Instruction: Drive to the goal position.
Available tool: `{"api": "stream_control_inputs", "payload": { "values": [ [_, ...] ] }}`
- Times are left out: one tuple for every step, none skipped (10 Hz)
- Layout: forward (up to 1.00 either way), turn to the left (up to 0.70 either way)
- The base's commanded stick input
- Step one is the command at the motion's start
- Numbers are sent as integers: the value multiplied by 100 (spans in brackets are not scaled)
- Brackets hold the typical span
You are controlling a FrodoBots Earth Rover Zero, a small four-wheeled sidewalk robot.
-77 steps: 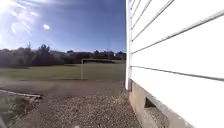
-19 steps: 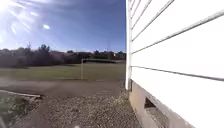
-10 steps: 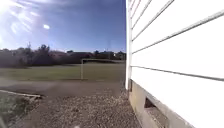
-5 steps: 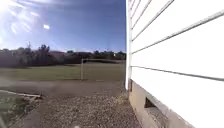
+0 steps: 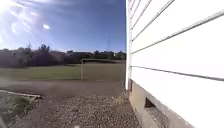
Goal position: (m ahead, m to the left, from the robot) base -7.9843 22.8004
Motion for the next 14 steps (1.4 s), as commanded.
{"api": "stream_control_inputs", "payload": {
  "values": [
    [5, 0],
    [5, 0],
    [5, 0],
    [5, 0],
    [5, 0],
    [5, 0],
    [5, 0],
    [4, 0],
    [5, 0],
    [5, 0],
    [5, 0],
    [5, 0],
    [5, 0],
    [5, 0]
  ]
}}
